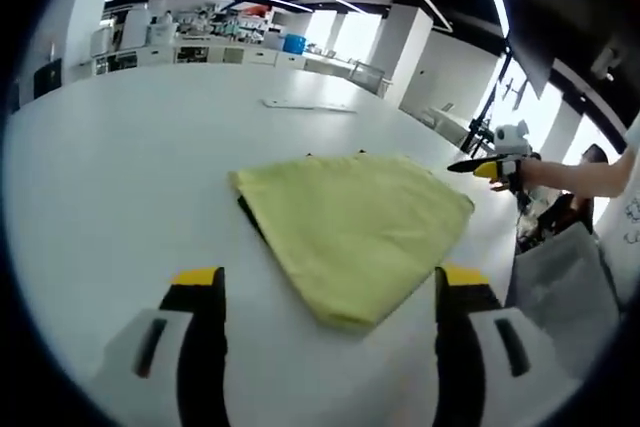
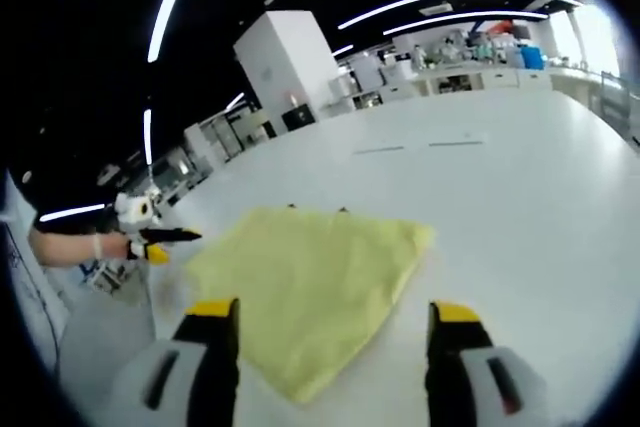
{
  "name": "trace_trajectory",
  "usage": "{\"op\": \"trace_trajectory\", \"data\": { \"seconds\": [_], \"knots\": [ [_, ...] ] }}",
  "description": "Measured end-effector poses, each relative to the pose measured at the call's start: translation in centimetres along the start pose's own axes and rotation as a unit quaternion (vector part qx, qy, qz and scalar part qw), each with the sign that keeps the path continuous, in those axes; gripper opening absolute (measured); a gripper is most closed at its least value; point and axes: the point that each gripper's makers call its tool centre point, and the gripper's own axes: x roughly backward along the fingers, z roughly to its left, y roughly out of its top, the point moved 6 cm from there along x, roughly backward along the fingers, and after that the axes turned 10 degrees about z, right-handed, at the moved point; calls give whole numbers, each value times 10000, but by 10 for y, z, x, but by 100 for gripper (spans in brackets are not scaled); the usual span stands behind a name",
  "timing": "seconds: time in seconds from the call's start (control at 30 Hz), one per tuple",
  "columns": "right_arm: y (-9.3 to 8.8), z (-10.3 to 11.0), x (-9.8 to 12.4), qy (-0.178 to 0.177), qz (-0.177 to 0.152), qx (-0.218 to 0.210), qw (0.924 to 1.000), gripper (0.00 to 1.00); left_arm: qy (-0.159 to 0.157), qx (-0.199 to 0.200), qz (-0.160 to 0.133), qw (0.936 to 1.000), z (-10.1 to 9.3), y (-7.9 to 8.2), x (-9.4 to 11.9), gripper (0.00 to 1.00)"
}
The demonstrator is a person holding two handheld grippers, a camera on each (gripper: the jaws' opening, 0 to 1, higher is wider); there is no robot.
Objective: Fold the garment on the visible template until the final outline fits inside the template.
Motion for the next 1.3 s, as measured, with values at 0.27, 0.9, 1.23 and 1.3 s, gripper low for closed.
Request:
{"op": "trace_trajectory", "data": {
  "seconds": [0.27, 0.9, 1.23, 1.3],
  "knots": [
    [-18, 11, 6, 97, 61, -28, 9999, 71, -29, 27, 16, 10000, -10, -13, 1, 81],
    [-58, 27, 9, 227, 530, 91, 9983, 45, -172, 350, 341, 9987, -16, -42, 2, 37],
    [-67, 27, 9, 234, 665, 18, 9975, 26, -135, 335, 426, 9984, -17, -45, 0, 22],
    [-69, 26, 7, 215, 686, -39, 9974, 21, -127, 401, 428, 9982, -13, -46, -1, 20]
  ]
}}
